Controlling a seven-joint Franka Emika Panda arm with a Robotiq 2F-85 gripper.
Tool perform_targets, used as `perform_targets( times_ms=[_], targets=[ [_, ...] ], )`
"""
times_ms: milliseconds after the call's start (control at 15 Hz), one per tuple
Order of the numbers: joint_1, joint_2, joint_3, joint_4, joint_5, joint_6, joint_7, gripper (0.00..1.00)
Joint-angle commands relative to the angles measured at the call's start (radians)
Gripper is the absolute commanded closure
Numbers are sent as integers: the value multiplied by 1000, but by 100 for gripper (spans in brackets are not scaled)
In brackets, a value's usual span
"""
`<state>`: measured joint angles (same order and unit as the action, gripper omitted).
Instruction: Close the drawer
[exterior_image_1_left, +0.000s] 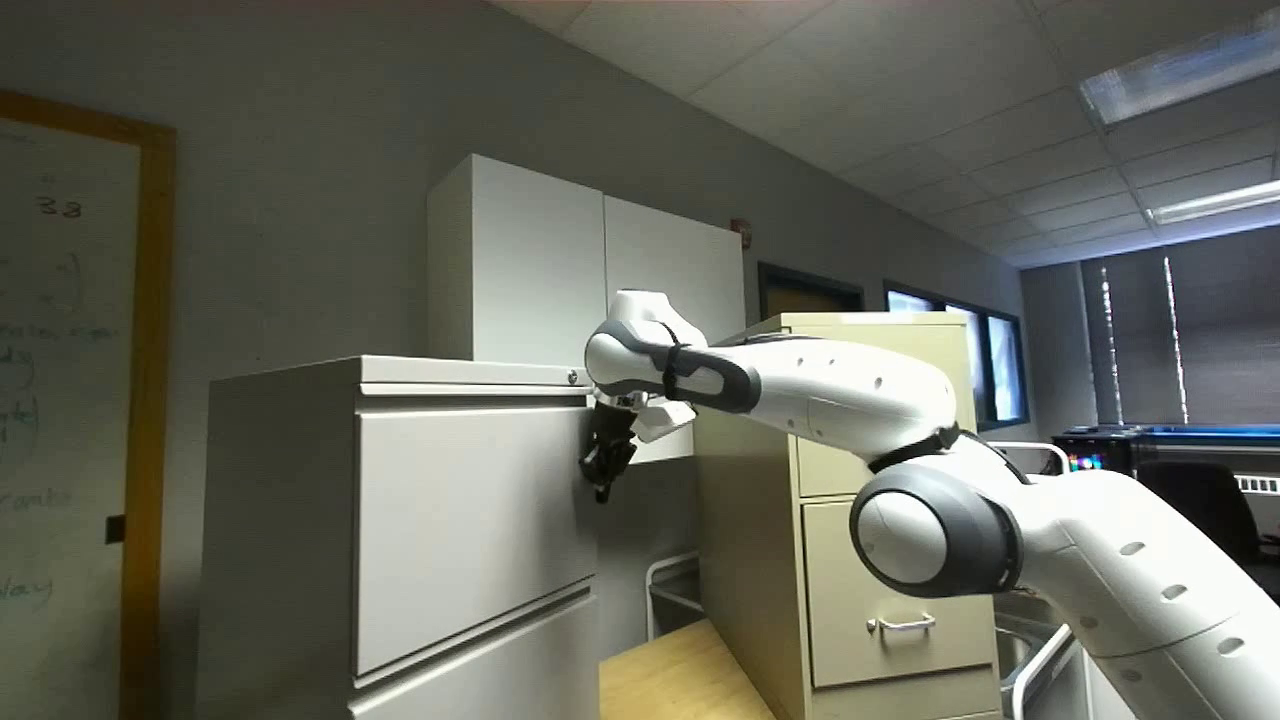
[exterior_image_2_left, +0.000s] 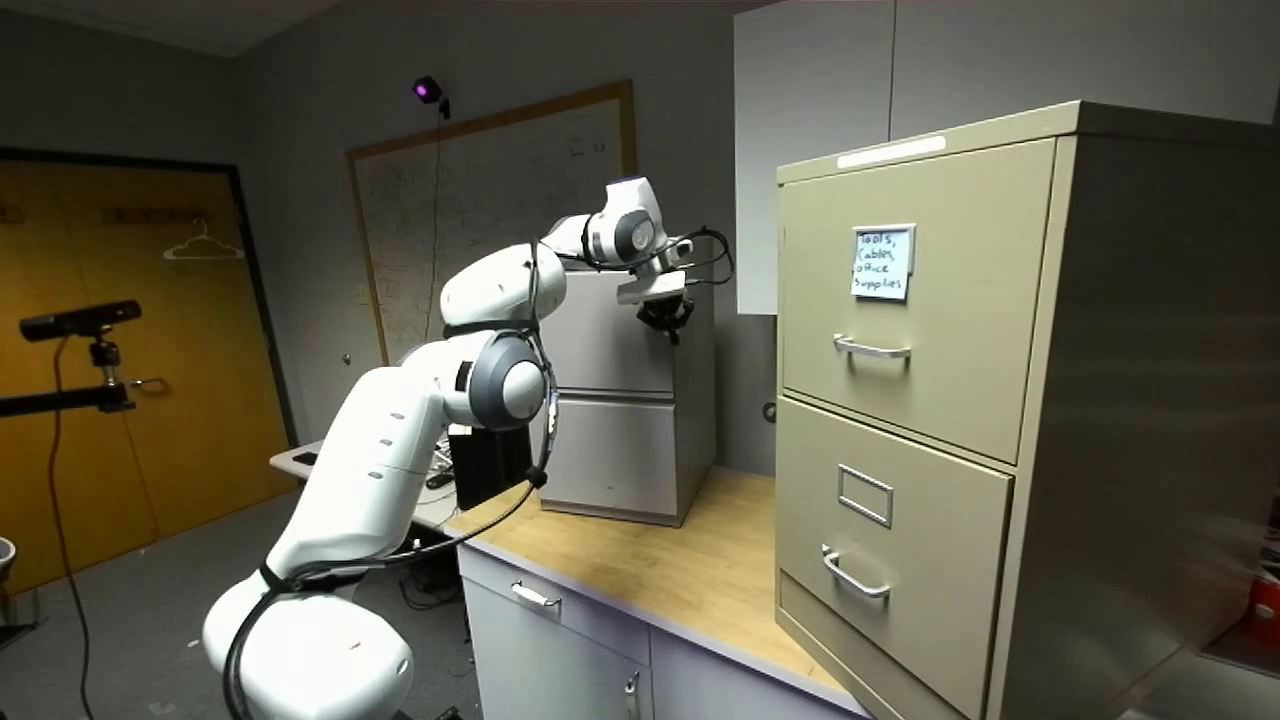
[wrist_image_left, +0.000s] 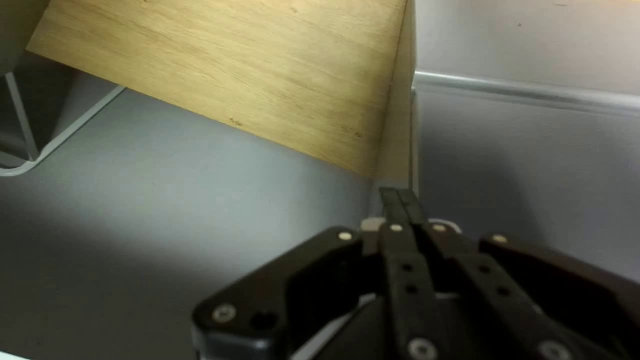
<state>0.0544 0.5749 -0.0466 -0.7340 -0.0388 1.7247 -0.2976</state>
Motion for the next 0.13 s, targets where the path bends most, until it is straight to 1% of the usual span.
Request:
perform_targets(
  times_ms=[0,67],
  targets=[
    [27,102,27,177,-33,-64,47,100],
    [29,113,24,202,-43,-90,50,100]
  ],
)
